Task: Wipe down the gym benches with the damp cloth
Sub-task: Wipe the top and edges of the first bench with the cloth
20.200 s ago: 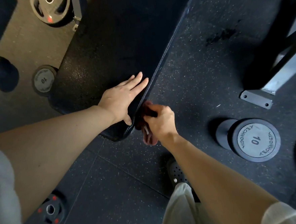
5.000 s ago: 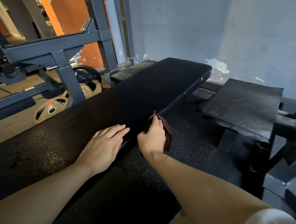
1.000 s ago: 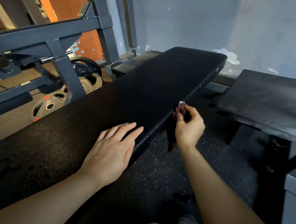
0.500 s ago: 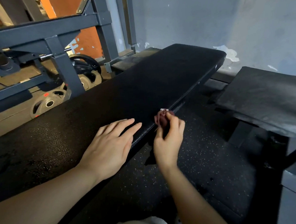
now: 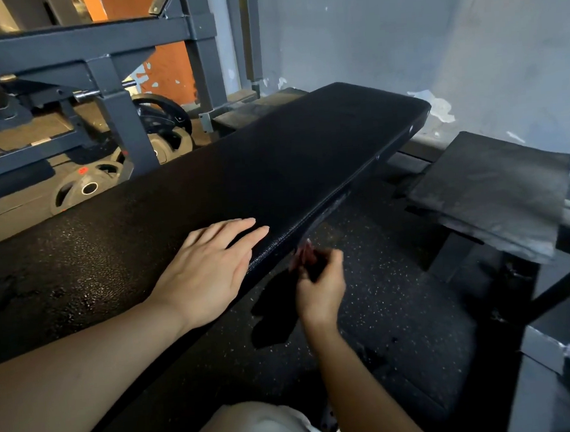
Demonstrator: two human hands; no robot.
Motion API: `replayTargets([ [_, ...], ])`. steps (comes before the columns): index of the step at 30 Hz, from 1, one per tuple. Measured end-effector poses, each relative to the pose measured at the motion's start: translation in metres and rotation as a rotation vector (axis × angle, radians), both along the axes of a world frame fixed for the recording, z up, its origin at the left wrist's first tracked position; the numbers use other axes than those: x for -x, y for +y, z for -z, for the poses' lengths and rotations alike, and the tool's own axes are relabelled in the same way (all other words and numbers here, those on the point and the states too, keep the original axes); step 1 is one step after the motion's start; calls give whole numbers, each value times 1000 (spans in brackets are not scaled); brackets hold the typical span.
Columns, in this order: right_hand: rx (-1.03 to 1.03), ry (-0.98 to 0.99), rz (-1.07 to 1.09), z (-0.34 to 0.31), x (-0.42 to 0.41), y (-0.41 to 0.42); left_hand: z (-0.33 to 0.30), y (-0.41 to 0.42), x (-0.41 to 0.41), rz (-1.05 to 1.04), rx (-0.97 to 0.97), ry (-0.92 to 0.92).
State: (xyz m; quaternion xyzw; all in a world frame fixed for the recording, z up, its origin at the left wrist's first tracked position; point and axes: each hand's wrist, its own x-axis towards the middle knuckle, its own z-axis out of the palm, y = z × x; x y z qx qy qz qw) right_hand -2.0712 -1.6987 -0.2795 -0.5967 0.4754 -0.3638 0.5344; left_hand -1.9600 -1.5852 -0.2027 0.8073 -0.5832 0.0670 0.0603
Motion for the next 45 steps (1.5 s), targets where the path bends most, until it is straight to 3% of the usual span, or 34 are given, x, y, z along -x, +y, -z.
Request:
replayTargets([
  [3, 48, -12, 196, -26, 4, -31, 1, 0, 0, 4, 4, 15],
  [5, 89, -80, 168, -44, 2, -38, 1, 0, -1, 11, 6, 19],
  [9, -28, -283, 82, -41, 1, -22, 3, 1, -3, 7, 9, 7],
  [15, 193, -153, 161, -22, -10, -10, 2, 0, -2, 9, 10, 0],
  [19, 190, -245, 114, -27, -17, -10, 3, 0, -2, 5, 11, -5],
  [28, 86, -143, 211, -33, -15, -65, 4, 0, -3, 17, 29, 28],
  [34, 352, -215, -16, -42, -17, -4, 1, 0, -2, 16, 17, 35],
  [37, 306, -224, 60, -39, -24, -22, 1, 2, 0, 19, 13, 51],
  [41, 48, -221, 224, -28, -17, -60, -11, -8, -2, 36, 58, 63],
  [45, 225, -107, 87, -17, -2, -35, -31, -52, -1, 83, 158, 60],
])
